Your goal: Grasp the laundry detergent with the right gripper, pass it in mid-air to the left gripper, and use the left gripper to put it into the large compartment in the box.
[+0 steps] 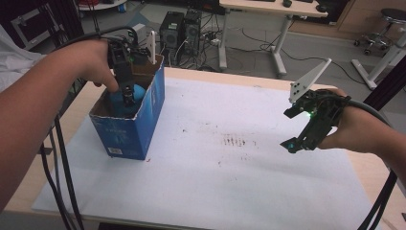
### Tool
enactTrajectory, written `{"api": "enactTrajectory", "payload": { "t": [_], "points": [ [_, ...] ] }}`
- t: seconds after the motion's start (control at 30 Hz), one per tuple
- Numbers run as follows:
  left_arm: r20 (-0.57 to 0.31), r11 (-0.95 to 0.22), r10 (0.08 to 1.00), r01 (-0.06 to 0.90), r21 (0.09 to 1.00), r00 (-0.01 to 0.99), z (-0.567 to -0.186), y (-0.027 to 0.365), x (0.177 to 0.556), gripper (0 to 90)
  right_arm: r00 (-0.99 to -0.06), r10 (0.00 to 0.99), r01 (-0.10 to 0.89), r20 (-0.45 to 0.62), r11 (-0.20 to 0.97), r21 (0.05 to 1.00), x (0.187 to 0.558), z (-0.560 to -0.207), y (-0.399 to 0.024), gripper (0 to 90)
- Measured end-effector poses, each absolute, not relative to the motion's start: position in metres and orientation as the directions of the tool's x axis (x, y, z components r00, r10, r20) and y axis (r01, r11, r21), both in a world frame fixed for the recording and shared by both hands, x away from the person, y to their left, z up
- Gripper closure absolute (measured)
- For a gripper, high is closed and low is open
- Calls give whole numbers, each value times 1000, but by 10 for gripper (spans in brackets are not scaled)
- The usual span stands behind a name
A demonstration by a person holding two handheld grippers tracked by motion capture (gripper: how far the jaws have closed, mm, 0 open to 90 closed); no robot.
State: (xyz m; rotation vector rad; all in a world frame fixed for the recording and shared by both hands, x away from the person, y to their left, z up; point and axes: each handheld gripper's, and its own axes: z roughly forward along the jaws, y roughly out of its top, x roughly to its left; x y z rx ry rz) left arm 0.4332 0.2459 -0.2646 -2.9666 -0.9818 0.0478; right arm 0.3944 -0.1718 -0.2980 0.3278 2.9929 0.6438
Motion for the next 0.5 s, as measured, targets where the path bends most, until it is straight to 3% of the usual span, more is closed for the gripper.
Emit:
{"api": "enactTrajectory", "payload": {
  "t": [0.5],
  "points": [
    [36, -838, 545, 546, 0, 837, -211, 232, 426, 206, -977, 214, 187, -20, 892, 412, 406, -286, -177, 10]
  ]
}}
